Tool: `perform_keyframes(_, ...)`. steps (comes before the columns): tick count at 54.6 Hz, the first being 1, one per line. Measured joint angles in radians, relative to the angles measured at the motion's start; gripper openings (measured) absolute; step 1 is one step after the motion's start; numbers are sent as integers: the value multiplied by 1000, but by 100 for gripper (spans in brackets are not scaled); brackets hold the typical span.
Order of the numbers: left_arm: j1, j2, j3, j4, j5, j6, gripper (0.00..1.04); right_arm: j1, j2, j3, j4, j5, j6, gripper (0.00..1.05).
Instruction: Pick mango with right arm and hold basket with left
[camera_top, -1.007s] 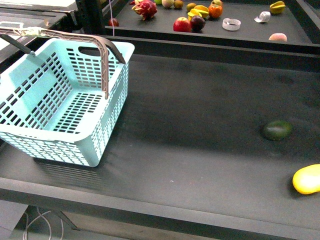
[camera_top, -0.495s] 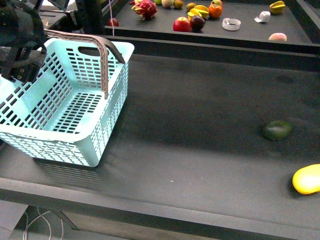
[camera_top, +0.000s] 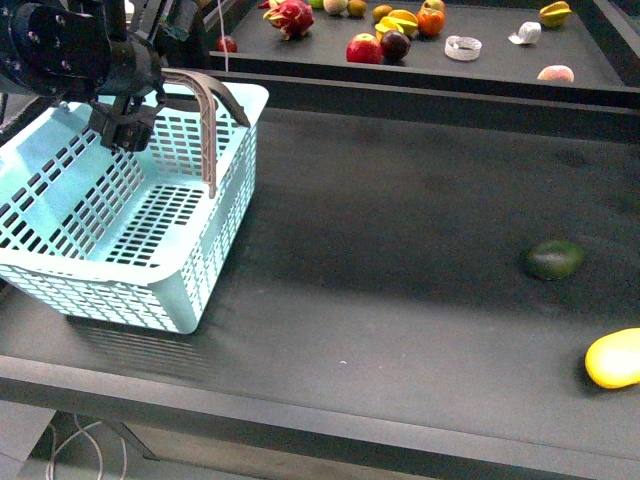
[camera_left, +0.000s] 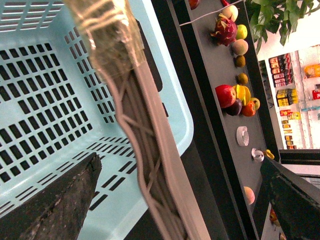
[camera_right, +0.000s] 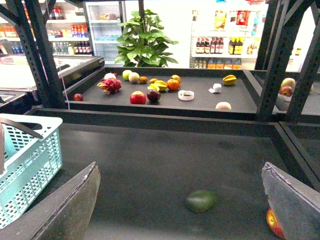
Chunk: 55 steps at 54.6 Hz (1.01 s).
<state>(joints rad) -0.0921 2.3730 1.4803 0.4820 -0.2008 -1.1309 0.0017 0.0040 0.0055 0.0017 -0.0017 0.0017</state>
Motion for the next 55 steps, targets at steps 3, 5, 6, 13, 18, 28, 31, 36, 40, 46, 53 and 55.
perform_keyframes(3, 2, 19, 32, -13, -3, 0, 91, 0, 0, 0, 0, 0, 0, 96)
perform_keyframes(5, 3, 22, 39, -13, -3, 0, 85, 0, 0, 0, 0, 0, 0, 96)
perform_keyframes(6, 5, 23, 44, -12, -3, 0, 82, 0, 0, 0, 0, 0, 0, 96)
perform_keyframes(13, 8, 23, 58, 2, -4, 0, 58, 0, 0, 0, 0, 0, 0, 96)
perform_keyframes(18, 11, 29, 61, -5, -4, 0, 43, 0, 0, 0, 0, 0, 0, 96)
perform_keyframes(28, 21, 39, 64, -21, 29, -48, 7, 0, 0, 0, 0, 0, 0, 96)
perform_keyframes(31, 26, 28, 49, -16, 55, 2, 5, 0, 0, 0, 0, 0, 0, 96)
perform_keyframes(36, 34, -10, 2, -9, 52, 29, 5, 0, 0, 0, 0, 0, 0, 96)
perform_keyframes(40, 43, -53, -55, 16, 61, 45, 5, 0, 0, 0, 0, 0, 0, 96)
perform_keyframes(46, 46, -138, -163, 69, 68, 93, 5, 0, 0, 0, 0, 0, 0, 96)
perform_keyframes(53, 32, -256, -293, 145, 83, 193, 5, 0, 0, 0, 0, 0, 0, 96)
perform_keyframes(55, 24, -285, -324, 169, 86, 226, 5, 0, 0, 0, 0, 0, 0, 96)
